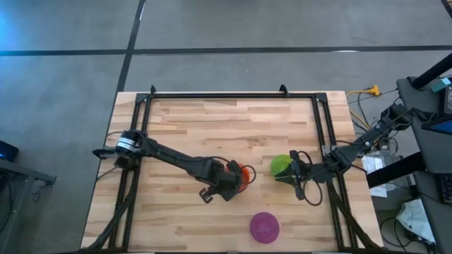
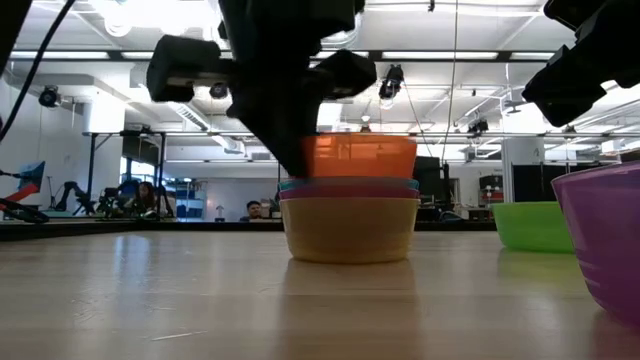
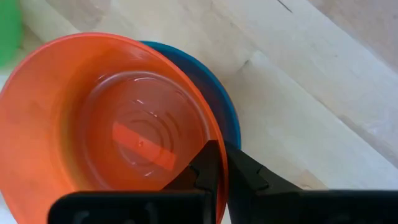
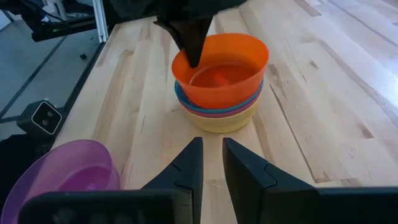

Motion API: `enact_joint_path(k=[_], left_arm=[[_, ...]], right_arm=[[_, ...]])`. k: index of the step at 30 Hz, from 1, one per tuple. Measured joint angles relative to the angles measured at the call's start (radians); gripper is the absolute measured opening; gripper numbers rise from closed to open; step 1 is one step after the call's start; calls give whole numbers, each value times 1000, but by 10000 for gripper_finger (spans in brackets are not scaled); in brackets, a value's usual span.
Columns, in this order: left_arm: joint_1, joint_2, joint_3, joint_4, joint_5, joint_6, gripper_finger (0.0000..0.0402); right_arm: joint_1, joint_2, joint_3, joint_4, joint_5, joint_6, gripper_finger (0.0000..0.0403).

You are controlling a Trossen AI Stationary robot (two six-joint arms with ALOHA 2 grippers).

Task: Nest bowls inside each other
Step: Stack the orange bowl on the blue bowl, then stack the green bowl on the orange bowl

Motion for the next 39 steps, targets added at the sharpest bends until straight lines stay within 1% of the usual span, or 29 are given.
enact_joint_path(k=[9, 17, 22, 39], left_arm=[[-4, -12, 4, 4, 2, -10, 4], [-5, -12, 4, -1, 4, -58, 49], [-5, -12, 6, -2, 4, -59, 66], [-24, -44, 37, -1, 4, -62, 68]], right_arm=[[0, 0, 0, 0, 0, 0, 56], [0, 0, 0, 0, 0, 0, 56], [0, 0, 0, 0, 0, 0, 57], [0, 0, 0, 0, 0, 0, 57]])
